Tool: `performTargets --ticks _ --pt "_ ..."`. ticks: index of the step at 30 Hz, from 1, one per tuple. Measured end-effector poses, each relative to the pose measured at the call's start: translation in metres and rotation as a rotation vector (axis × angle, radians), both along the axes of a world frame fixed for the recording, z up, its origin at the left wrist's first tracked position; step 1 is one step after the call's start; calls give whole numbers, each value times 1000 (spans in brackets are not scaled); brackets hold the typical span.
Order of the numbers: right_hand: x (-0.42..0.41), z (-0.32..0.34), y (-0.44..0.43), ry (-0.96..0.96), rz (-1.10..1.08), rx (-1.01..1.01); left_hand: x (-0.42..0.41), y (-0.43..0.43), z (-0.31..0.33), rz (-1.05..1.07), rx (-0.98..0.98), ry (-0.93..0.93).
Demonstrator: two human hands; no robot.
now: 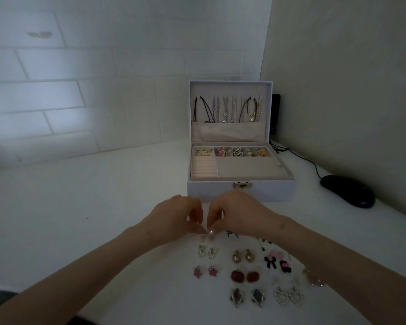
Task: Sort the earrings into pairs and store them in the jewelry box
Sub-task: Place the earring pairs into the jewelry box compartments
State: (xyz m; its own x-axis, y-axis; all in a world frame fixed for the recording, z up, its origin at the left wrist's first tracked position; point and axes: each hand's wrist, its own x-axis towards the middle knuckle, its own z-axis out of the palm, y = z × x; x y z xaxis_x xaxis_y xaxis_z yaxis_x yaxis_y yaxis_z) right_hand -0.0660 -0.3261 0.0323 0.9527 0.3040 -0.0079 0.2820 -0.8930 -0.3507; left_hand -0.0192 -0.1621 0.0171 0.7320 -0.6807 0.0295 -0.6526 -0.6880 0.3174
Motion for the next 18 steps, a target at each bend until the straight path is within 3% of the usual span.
performTargets --ticks 10,18 --pt "-5 -6 2 -26 -21 -35 -5 -8 -10 -20 -35 97" --pt "1 13 -4 -56 -46 210 1 0 6 -70 -219 79"
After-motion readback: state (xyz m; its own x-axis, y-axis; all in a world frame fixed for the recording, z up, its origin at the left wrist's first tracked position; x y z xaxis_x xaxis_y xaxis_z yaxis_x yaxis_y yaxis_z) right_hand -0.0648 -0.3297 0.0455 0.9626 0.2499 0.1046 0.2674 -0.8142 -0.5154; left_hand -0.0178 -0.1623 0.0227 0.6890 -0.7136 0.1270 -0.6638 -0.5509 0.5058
